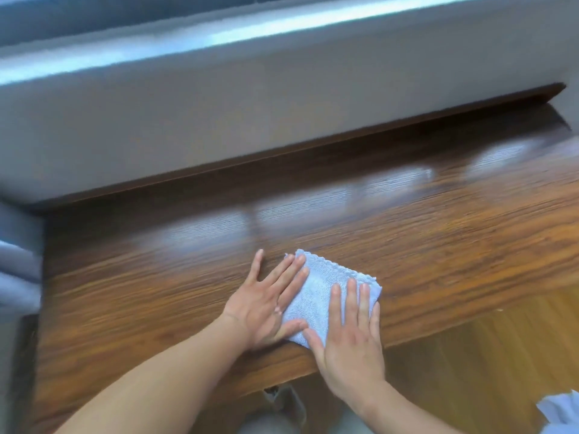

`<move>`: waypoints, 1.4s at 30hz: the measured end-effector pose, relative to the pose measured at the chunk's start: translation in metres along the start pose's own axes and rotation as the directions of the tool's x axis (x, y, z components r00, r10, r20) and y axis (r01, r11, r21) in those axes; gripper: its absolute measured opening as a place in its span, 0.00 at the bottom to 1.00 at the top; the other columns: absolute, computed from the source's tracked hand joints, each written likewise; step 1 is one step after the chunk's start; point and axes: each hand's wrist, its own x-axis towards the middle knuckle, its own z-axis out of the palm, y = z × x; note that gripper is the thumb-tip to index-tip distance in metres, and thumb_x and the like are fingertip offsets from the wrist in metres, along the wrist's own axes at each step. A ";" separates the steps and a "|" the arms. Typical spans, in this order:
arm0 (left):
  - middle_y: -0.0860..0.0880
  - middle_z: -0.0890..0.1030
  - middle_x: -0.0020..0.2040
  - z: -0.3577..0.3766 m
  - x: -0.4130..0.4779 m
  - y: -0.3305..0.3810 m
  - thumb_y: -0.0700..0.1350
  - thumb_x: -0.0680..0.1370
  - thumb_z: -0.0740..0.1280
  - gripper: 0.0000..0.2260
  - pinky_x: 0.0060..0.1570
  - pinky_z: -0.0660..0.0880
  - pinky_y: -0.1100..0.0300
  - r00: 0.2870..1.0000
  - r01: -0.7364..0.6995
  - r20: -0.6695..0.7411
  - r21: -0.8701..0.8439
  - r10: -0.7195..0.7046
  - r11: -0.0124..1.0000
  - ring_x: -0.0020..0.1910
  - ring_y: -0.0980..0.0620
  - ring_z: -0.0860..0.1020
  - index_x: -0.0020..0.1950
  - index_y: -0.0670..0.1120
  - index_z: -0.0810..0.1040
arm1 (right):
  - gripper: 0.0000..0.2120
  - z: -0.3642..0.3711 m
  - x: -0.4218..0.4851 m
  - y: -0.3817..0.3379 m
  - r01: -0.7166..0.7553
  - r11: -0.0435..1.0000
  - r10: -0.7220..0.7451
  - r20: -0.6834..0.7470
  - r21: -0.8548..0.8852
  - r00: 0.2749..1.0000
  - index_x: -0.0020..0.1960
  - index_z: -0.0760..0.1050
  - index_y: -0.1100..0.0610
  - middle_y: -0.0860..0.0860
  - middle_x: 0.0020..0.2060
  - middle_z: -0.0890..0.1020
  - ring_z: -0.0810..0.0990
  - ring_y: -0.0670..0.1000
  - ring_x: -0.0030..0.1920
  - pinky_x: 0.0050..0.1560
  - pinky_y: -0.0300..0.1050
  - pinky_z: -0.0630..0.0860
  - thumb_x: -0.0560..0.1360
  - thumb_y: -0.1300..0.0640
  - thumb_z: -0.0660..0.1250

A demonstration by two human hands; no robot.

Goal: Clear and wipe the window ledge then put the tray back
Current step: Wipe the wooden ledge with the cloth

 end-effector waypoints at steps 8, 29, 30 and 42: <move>0.44 0.52 0.84 0.052 -0.132 -0.046 0.70 0.81 0.48 0.40 0.73 0.50 0.27 0.981 0.194 0.007 -0.075 -0.194 0.978 0.82 0.44 0.55 0.82 0.42 0.57 | 0.41 0.024 -0.021 -0.109 0.222 0.975 -0.221 0.018 -0.032 0.975 0.78 0.65 0.65 0.67 0.80 0.59 0.55 0.70 0.80 0.73 0.72 0.61 0.81 0.32 0.50; 0.41 0.51 0.84 0.131 -0.366 -0.092 0.69 0.82 0.46 0.40 0.71 0.55 0.24 0.806 0.591 0.005 -0.055 -0.592 0.804 0.82 0.43 0.54 0.82 0.39 0.56 | 0.40 0.061 -0.063 -0.311 0.661 0.751 -0.653 0.141 -0.011 0.744 0.82 0.53 0.62 0.66 0.81 0.51 0.47 0.69 0.81 0.76 0.73 0.53 0.83 0.32 0.48; 0.41 0.51 0.84 0.133 -0.371 -0.094 0.69 0.82 0.46 0.40 0.71 0.54 0.24 0.802 0.597 0.007 -0.055 -0.598 0.800 0.82 0.43 0.54 0.82 0.39 0.56 | 0.40 0.062 -0.064 -0.317 0.669 0.743 -0.661 0.147 -0.008 0.736 0.82 0.53 0.62 0.66 0.81 0.51 0.47 0.69 0.81 0.77 0.73 0.53 0.83 0.32 0.48; 0.44 0.52 0.84 0.130 -0.395 -0.106 0.72 0.80 0.47 0.43 0.73 0.55 0.28 0.713 0.696 0.014 -0.139 -0.701 0.704 0.83 0.45 0.52 0.82 0.40 0.56 | 0.43 0.049 -0.048 -0.341 0.742 0.671 -0.719 0.260 0.014 0.645 0.83 0.50 0.61 0.64 0.82 0.46 0.41 0.67 0.81 0.77 0.72 0.50 0.82 0.30 0.44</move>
